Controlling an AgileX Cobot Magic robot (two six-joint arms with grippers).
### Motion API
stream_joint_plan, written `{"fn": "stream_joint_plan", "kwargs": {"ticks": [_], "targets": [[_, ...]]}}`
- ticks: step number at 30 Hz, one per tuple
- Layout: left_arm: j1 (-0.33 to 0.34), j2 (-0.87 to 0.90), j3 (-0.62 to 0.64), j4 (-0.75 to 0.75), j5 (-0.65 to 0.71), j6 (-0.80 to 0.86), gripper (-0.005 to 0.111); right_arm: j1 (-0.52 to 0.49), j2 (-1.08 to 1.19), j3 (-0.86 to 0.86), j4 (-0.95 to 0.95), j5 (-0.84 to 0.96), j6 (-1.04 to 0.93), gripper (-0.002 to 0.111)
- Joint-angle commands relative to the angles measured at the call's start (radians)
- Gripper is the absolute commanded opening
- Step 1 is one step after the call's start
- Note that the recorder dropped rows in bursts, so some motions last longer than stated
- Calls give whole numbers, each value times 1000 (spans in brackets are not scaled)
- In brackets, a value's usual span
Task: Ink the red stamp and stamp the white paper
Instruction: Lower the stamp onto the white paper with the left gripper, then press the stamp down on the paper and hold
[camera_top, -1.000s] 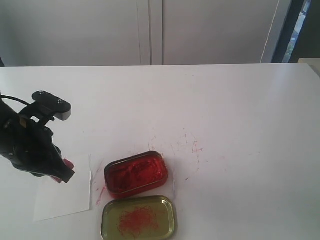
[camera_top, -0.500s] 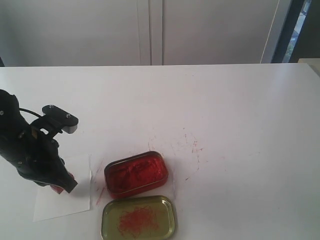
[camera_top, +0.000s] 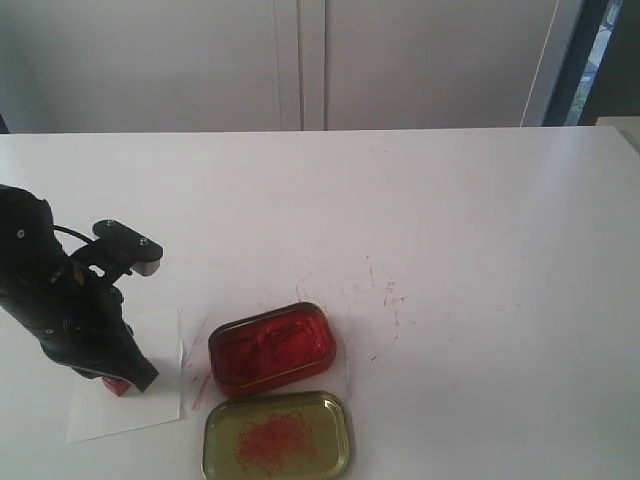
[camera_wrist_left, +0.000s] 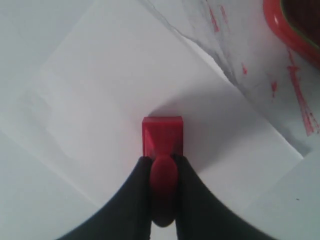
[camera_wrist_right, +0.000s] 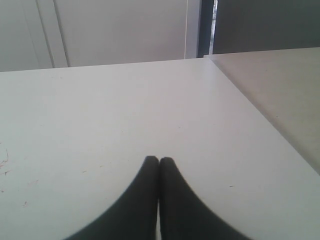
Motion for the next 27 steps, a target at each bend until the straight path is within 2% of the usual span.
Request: {"fn": "stream_joint_plan", "kwargs": {"ticks": [1, 15, 27], "targets": [[4, 45, 11, 1, -4, 0, 0, -3, -4, 5, 0, -15, 4, 0], [4, 173, 11, 1, 7, 0, 0, -3, -4, 5, 0, -13, 4, 0], [4, 174, 11, -7, -1, -2, 0, -3, -4, 5, 0, -13, 4, 0]]}}
